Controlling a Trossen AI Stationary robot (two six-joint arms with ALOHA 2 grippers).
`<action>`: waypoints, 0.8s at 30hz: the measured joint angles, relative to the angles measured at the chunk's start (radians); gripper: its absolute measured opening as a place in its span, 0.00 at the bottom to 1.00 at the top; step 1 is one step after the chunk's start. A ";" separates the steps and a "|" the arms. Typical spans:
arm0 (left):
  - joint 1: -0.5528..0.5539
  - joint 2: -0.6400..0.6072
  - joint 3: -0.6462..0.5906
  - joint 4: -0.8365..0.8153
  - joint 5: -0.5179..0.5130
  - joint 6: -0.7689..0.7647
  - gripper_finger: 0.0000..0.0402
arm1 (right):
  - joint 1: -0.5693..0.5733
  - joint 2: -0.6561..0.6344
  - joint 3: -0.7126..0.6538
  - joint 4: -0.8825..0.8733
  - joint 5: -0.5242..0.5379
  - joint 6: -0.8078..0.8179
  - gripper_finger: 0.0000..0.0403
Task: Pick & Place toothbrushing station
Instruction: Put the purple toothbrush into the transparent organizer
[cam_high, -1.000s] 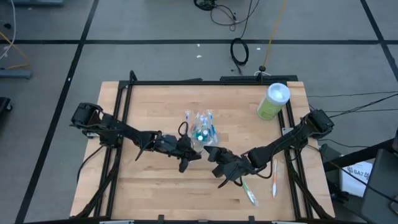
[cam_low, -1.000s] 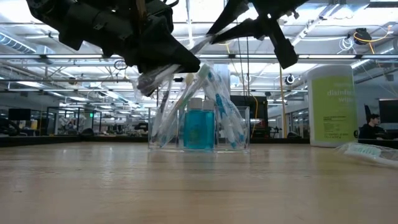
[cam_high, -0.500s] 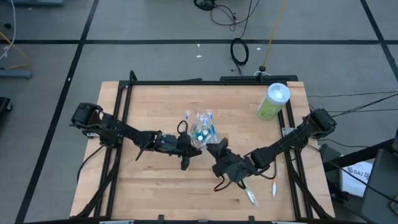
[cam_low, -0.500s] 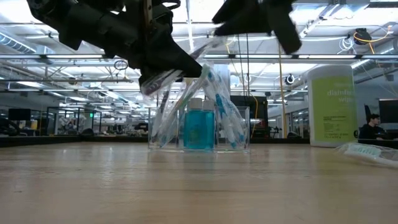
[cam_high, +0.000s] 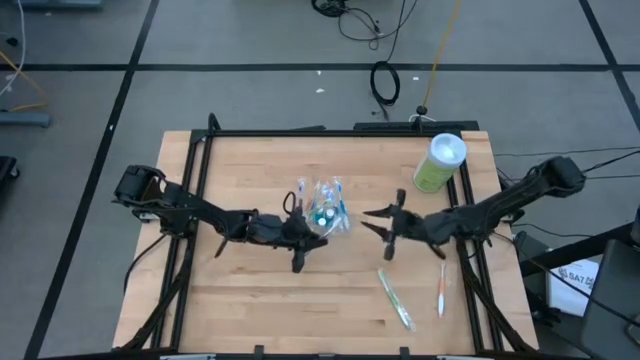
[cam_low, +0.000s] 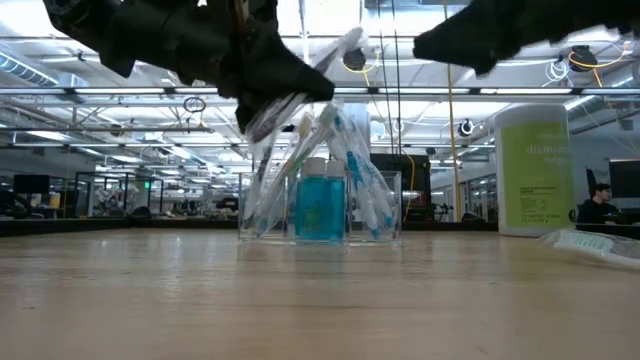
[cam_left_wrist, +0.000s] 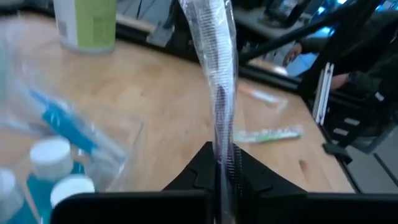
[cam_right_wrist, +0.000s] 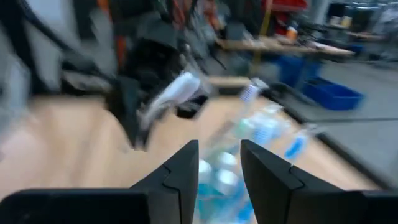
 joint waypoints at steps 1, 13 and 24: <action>0.000 0.000 0.000 0.017 0.000 0.008 0.05 | -0.016 0.001 -0.059 0.122 -0.038 0.023 0.28; 0.059 0.000 0.000 0.082 -0.003 0.060 0.05 | -0.117 0.235 -0.215 0.705 -0.397 0.089 0.44; 0.049 0.000 0.000 0.144 0.002 0.153 0.04 | -0.203 0.405 -0.022 0.705 -0.409 0.217 0.65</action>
